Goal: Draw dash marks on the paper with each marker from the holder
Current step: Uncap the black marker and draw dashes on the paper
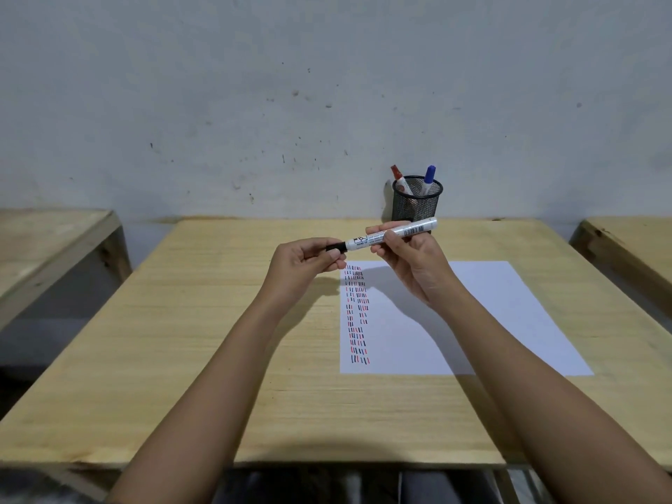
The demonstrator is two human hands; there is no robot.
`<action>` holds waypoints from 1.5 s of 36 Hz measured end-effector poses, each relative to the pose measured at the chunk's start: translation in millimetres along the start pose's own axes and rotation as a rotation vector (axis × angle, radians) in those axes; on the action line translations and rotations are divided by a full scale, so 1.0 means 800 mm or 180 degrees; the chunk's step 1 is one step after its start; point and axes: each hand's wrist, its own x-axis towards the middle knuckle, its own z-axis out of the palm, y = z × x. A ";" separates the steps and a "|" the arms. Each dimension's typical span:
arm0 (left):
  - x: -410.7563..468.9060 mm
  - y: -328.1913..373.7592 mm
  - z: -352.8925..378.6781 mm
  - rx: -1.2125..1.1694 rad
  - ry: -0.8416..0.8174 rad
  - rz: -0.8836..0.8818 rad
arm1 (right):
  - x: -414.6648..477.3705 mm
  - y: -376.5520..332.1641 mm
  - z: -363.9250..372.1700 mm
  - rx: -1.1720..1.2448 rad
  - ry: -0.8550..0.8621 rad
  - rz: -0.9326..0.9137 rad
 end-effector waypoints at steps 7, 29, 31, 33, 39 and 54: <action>0.009 0.000 0.006 0.0768 -0.0044 0.0378 | 0.005 0.003 0.001 -0.0062 0.0456 -0.0114; 0.019 -0.010 -0.026 0.2265 0.0034 -0.0266 | 0.010 -0.029 -0.025 0.0430 0.1032 -0.0373; 0.024 -0.016 -0.033 0.2782 0.0006 -0.0343 | 0.007 -0.028 -0.029 0.0255 0.1078 -0.0392; 0.029 -0.020 -0.034 0.3061 -0.0014 -0.0480 | 0.004 -0.024 -0.030 0.0092 0.1126 -0.0390; 0.045 -0.027 -0.024 0.3444 -0.0135 -0.0690 | 0.003 -0.007 -0.035 -0.0091 0.1320 -0.0170; 0.042 -0.029 -0.012 0.3490 -0.0130 -0.0657 | -0.003 0.006 -0.027 0.0163 0.1249 0.0141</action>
